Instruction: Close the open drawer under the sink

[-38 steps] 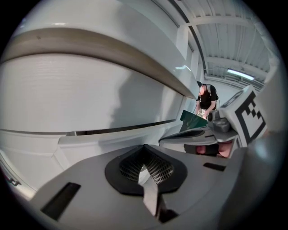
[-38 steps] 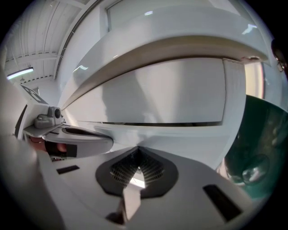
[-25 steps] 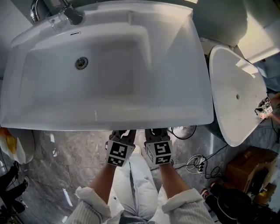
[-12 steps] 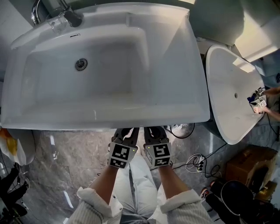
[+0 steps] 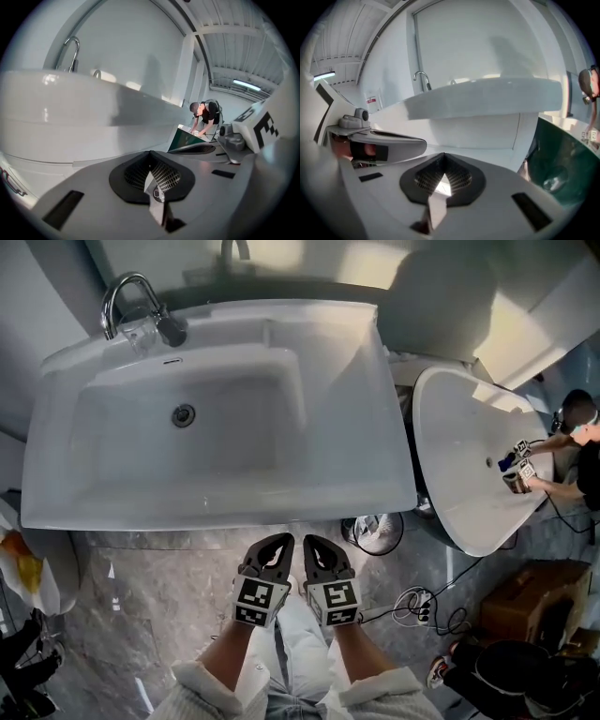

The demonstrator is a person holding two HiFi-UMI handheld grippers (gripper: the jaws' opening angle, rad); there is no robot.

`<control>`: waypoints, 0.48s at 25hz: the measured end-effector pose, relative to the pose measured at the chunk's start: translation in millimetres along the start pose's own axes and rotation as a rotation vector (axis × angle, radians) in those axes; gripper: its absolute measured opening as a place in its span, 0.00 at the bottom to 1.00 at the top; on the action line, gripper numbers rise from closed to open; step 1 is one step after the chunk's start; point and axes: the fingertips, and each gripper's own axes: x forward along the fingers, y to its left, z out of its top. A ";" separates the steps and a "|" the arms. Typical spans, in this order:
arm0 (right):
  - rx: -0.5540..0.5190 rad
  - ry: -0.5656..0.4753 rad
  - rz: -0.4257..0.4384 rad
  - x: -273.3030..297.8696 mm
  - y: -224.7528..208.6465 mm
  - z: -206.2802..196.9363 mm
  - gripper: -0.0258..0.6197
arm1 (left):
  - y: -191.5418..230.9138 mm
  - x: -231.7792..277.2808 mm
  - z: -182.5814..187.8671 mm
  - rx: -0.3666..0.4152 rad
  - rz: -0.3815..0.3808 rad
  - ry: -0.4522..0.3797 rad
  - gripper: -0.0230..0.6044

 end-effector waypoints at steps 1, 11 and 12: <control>-0.007 -0.003 0.006 -3.7 4.0 5.4 0.05 | -3.3 -5.5 8.5 -0.016 -0.002 -0.011 0.06; -0.040 -0.105 0.042 -52.0 31.7 85.4 0.05 | -25.5 -61.7 75.2 0.001 0.008 -0.141 0.06; -0.046 -0.121 0.046 -56.4 33.0 95.5 0.05 | -27.1 -66.7 82.7 0.002 0.010 -0.153 0.06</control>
